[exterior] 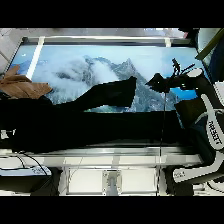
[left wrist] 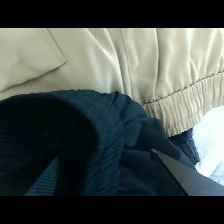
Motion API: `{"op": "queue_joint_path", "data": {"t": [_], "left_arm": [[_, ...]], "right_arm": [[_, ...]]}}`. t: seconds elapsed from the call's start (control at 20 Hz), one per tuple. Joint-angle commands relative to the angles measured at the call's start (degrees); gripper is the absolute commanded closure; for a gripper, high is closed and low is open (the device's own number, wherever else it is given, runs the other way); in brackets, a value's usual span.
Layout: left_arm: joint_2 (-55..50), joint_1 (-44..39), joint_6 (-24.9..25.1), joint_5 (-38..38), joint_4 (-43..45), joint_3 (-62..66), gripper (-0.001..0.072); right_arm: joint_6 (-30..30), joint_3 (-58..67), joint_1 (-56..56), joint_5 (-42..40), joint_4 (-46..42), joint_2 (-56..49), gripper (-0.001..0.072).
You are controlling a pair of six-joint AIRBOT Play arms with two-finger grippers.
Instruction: Fold the clothes and pants, and hang the long-sleeved shirts on hangers.
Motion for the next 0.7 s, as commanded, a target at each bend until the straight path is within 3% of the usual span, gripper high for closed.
{"op": "queue_joint_path", "data": {"t": [0.0,0.1,0.15,0.35,0.65], "left_arm": [[-0.63,-0.37,0.07,1.31,-3.34,0.07,0.0062],[-2.03,-1.33,0.04,1.90,-4.70,0.04,0.0063],[-2.75,-1.92,0.04,1.97,-4.70,0.04,0.0111],[-3.67,-3.28,0.31,5.18,-4.76,0.04,0.0692],[-3.67,-3.21,1.75,7.15,-4.94,0.07,0.0694]], "right_arm": [[0.13,0.07,0.42,-2.01,-0.72,-0.59,0.0323],[0.24,0.07,0.42,-3.87,-0.81,-1.88,0.0323],[1.53,0.07,0.42,-4.28,-0.76,-3.13,0.0323],[1.55,0.07,1.38,-1.77,1.73,-9.99,0.0323],[0.96,0.81,4.66,-3.72,2.78,-15.50,0.0323]]}}
